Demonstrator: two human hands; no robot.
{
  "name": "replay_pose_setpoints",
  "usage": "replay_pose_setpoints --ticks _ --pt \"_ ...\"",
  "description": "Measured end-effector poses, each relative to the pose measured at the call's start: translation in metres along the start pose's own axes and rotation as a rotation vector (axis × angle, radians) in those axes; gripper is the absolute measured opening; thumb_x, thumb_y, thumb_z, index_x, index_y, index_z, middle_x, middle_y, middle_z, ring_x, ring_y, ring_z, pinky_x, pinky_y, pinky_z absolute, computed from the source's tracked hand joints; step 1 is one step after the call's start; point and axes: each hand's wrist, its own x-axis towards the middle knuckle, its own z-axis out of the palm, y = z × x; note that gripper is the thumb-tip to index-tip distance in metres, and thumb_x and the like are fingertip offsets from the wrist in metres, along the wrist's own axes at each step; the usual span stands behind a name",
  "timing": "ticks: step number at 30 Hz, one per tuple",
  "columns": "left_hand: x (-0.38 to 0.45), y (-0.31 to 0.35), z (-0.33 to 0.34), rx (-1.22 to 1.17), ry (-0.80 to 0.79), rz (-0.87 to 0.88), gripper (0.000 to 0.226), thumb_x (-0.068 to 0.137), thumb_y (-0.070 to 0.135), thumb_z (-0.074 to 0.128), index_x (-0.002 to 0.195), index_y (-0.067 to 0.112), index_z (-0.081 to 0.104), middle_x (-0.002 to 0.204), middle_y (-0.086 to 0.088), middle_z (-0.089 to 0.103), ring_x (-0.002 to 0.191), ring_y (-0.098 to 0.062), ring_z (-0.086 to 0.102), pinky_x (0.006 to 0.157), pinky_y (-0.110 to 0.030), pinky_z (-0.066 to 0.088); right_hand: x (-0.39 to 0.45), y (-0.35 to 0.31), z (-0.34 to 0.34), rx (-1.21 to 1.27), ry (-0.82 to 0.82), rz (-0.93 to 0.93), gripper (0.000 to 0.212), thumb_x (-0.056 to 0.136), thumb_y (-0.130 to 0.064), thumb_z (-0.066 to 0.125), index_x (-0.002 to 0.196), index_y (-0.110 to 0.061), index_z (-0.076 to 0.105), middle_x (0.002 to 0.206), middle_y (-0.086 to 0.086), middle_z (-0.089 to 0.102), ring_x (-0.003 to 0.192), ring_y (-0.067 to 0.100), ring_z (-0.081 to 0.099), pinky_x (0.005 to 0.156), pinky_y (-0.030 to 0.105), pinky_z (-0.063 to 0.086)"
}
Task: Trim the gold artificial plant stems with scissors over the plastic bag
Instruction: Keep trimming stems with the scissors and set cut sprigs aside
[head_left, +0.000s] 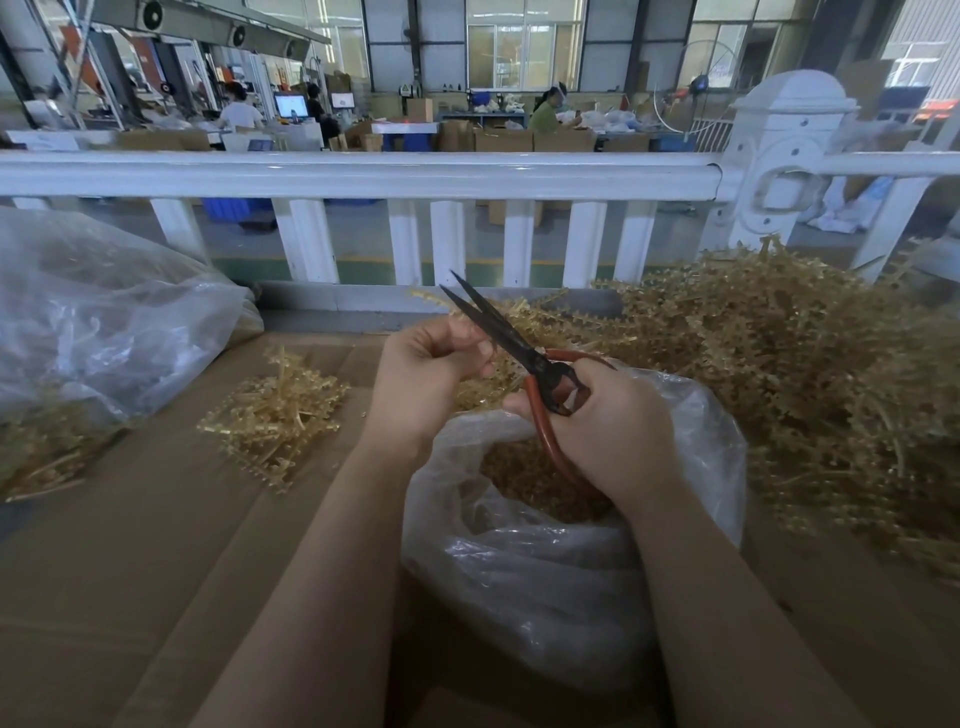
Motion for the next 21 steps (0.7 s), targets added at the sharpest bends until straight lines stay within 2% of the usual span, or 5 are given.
replay_pose_setpoints --ticks 4,9,15,18,21 --pt "-0.002 0.0 0.009 -0.039 -0.041 -0.062 0.013 0.086 -0.012 0.064 0.084 -0.001 0.071 0.079 -0.008 0.071 0.07 -0.014 0.065 0.072 -0.021 0.056 0.002 -0.003 0.002 0.262 0.0 0.091 0.041 0.07 -0.071 0.066 0.073 -0.03 0.066 0.069 -0.02 0.067 0.065 0.001 0.062 0.055 0.018 0.043" --pt "-0.005 -0.002 0.014 -0.032 -0.073 -0.111 0.014 0.085 -0.005 0.068 0.085 0.007 0.075 0.077 -0.004 0.073 0.07 -0.012 0.062 0.068 -0.018 0.05 0.005 -0.004 0.002 0.517 -0.021 0.14 0.017 0.087 -0.033 0.078 0.073 -0.03 0.068 0.06 -0.02 0.065 0.054 -0.003 0.059 0.05 0.011 0.041" --pt "-0.005 -0.002 0.013 -0.046 -0.092 -0.145 0.02 0.085 0.0 0.071 0.079 0.018 0.078 0.076 0.004 0.074 0.063 -0.002 0.06 0.056 -0.011 0.044 0.005 -0.007 -0.001 0.642 -0.052 0.166 0.01 0.086 -0.027 0.08 0.081 -0.024 0.071 0.064 -0.01 0.067 0.056 0.003 0.058 0.052 0.017 0.047" --pt "-0.005 -0.001 0.014 -0.061 -0.118 -0.133 0.02 0.084 -0.004 0.069 0.08 0.014 0.076 0.074 0.006 0.074 0.06 0.002 0.062 0.055 -0.009 0.045 0.005 -0.008 -0.001 0.621 -0.059 0.158 0.009 0.085 -0.027 0.081 0.083 -0.024 0.073 0.074 0.002 0.072 0.063 0.012 0.062 0.06 0.027 0.052" --pt "-0.006 0.0 0.014 -0.039 -0.147 -0.099 0.021 0.084 -0.005 0.069 0.077 0.013 0.075 0.073 0.006 0.074 0.06 0.003 0.063 0.057 -0.008 0.045 0.006 -0.008 0.0 0.602 -0.062 0.16 0.007 0.087 -0.023 0.079 0.083 -0.023 0.073 0.076 0.003 0.072 0.065 0.009 0.061 0.061 0.028 0.051"
